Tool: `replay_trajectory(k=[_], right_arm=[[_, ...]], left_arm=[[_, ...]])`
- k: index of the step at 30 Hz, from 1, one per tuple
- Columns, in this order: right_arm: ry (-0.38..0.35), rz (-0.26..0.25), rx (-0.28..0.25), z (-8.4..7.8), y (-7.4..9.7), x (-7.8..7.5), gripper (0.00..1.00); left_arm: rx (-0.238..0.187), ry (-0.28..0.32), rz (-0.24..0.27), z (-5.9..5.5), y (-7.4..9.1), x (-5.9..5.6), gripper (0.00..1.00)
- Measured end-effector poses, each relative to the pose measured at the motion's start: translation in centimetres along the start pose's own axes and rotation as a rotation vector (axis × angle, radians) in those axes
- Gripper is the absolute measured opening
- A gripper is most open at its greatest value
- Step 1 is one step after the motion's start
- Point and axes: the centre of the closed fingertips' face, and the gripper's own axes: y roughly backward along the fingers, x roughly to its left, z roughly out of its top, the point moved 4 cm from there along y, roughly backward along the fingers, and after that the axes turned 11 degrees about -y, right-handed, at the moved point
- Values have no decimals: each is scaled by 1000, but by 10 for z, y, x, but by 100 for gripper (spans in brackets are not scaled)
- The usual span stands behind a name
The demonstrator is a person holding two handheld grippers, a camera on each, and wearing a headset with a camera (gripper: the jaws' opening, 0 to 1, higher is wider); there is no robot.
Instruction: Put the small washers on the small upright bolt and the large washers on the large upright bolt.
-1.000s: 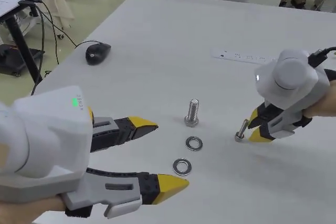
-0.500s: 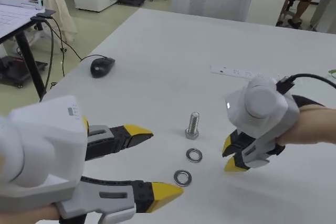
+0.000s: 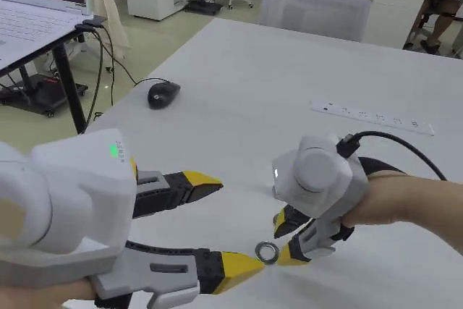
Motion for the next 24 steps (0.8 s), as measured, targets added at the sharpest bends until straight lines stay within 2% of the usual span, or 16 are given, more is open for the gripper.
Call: replay_trajectory(k=[11,12,15,24], right_arm=[[-1,16,37,0,-14,0,29],[-11,13,25,1,-13,-2,29],[-10,35,32,0,-13,1,28],[-18,30,38,0,-13,1,23]], left_arm=[[0,14,8,-3,-2,2,55],[3,15,9,-4,-2,2,55],[6,18,9,-6,-2,2,55],[11,20,6,-7,-5,2,55]])
